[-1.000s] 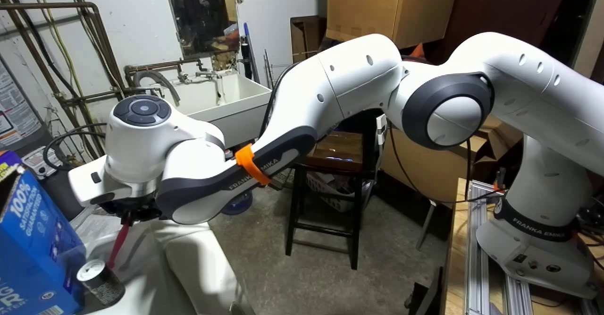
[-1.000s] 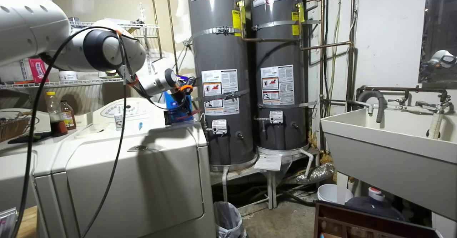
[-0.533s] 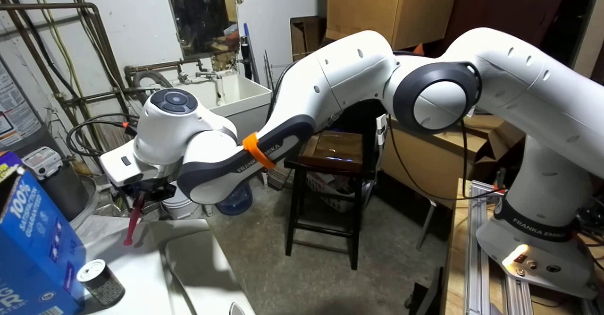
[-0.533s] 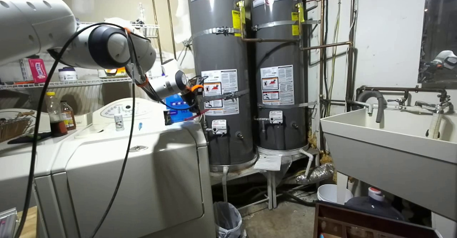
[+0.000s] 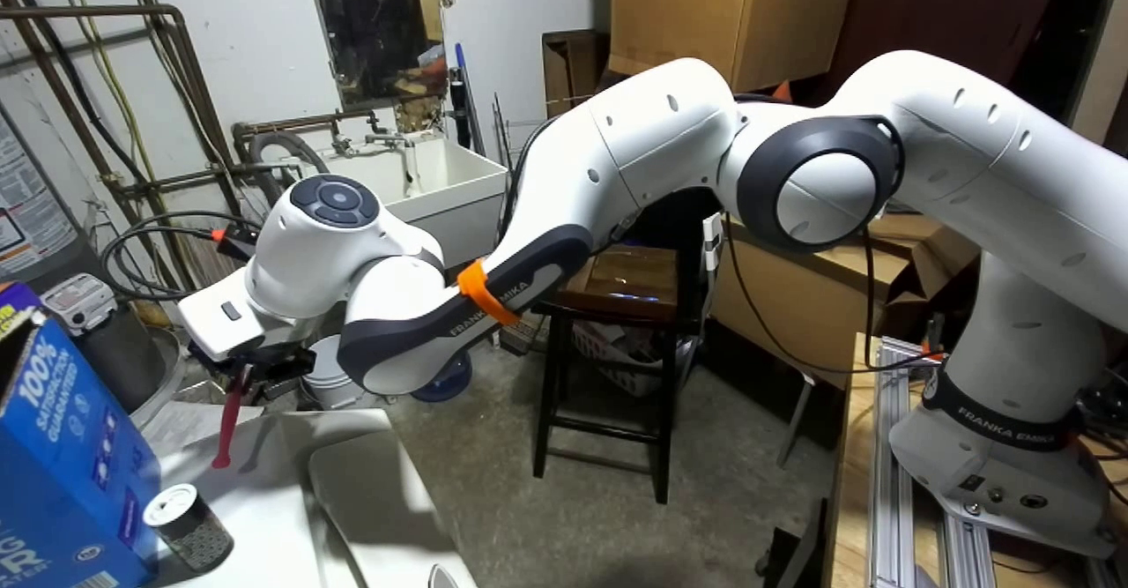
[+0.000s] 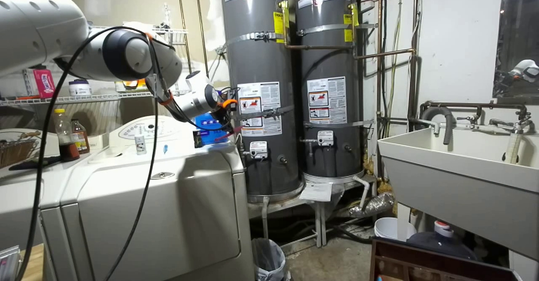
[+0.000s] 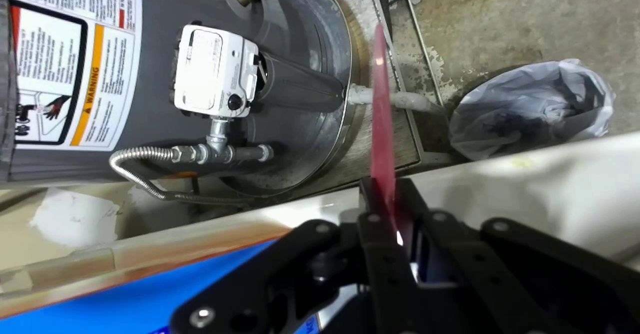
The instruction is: Move the pink thing from the utensil organizer to the washing machine
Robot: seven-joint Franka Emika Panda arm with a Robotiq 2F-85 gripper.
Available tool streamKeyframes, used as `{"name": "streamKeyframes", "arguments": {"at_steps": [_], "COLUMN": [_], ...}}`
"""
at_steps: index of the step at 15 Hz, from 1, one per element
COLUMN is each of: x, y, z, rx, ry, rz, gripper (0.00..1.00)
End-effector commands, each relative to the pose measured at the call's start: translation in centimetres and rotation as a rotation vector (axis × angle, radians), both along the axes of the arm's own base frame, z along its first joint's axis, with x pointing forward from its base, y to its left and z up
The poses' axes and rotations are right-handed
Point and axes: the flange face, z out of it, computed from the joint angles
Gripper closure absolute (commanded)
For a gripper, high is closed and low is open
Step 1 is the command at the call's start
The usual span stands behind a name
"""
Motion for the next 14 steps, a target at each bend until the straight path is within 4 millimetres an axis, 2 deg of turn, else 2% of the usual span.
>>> {"name": "streamKeyframes", "arguments": {"at_steps": [1, 4, 9, 11, 14], "x": [-2.6, -5.6, -9.3, -9.9, -9.4], "y": [3.3, 6.6, 9.0, 9.0, 8.6], "z": [2.3, 3.6, 5.6, 6.0, 5.7], "rx": [-0.010, -0.037, -0.051, -0.045, 0.017], "ry": [-0.060, -0.077, -0.142, -0.156, -0.176], "rz": [0.176, 0.227, 0.222, 0.217, 0.199], "gripper": [0.97, 0.97, 0.97, 0.97, 0.97]}}
